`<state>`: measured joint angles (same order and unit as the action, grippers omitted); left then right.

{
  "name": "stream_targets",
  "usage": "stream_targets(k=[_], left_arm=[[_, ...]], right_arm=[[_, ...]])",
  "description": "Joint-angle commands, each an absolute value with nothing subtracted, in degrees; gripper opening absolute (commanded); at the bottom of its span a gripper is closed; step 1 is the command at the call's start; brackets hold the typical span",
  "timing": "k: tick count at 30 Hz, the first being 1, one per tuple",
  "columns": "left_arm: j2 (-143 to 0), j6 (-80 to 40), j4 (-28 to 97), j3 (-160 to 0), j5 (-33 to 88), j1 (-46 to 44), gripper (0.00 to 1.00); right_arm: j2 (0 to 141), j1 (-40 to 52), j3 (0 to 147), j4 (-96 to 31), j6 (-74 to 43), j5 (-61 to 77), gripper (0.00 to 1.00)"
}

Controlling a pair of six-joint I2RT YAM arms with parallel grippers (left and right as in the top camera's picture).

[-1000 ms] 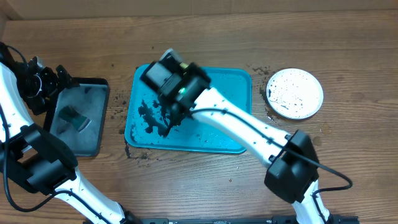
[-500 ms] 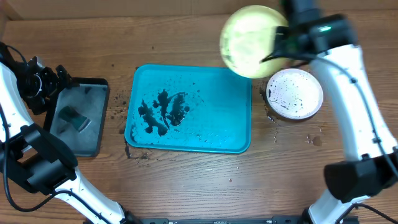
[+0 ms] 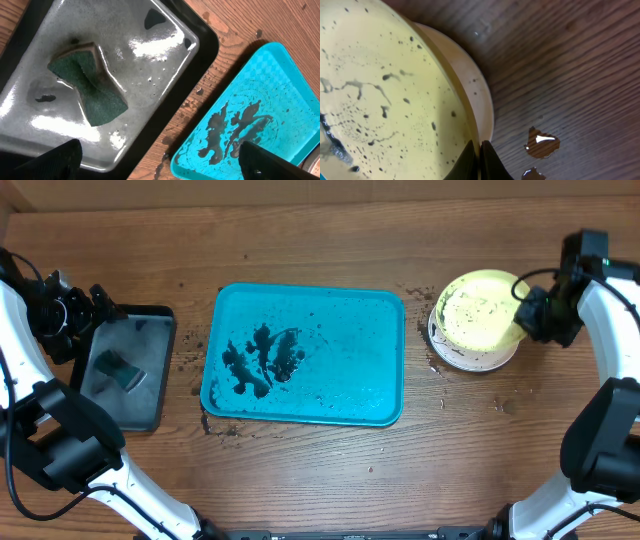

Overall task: Clean dirty plates on tray and stack at the side
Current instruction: 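Carry the yellow plate right and lower it onto the white plate, then release the yellow plate and withdraw the right gripper downward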

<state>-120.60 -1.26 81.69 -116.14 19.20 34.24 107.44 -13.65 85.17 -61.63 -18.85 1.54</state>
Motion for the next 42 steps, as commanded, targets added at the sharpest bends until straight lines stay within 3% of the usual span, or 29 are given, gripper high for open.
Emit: stream_targets(k=[1,4,8,15,26,27,28,37,42], left_arm=[[-119.6,-0.2,81.8,-117.1,18.9,34.1,1.0],[-119.6,-0.2,81.8,-117.1,18.9,34.1,1.0],[-119.6,-0.2,81.8,-117.1,18.9,34.1,1.0],[-119.6,-0.2,81.8,-117.1,18.9,34.1,1.0],[-119.6,-0.2,81.8,-117.1,18.9,34.1,1.0],[-119.6,-0.2,81.8,-117.1,18.9,34.1,1.0],[-119.6,-0.2,81.7,-117.1,18.8,34.1,1.0],[-119.6,-0.2,80.9,-117.1,18.9,34.1,1.0],[-119.6,-0.2,80.7,-117.1,18.8,34.1,1.0]], right_arm=[[106.8,-14.1,81.1,-58.9,-20.0,4.4,0.05],[106.8,-14.1,80.2,-58.7,-20.0,5.3,0.56],[106.7,-14.1,81.5,-60.8,-19.7,9.9,0.66],[103.5,-13.8,84.8,-69.3,-16.0,17.2,0.69],[83.8,-7.4,83.9,-81.6,-13.3,16.9,0.72],[81.9,-6.5,83.8,-82.6,-13.8,16.6,0.79],[80.0,-5.7,83.8,-83.6,-14.4,16.6,1.0],[70.4,0.7,83.6,-96.1,-16.6,17.9,1.0],[70.7,0.6,83.5,-96.5,-16.5,15.3,1.0]])
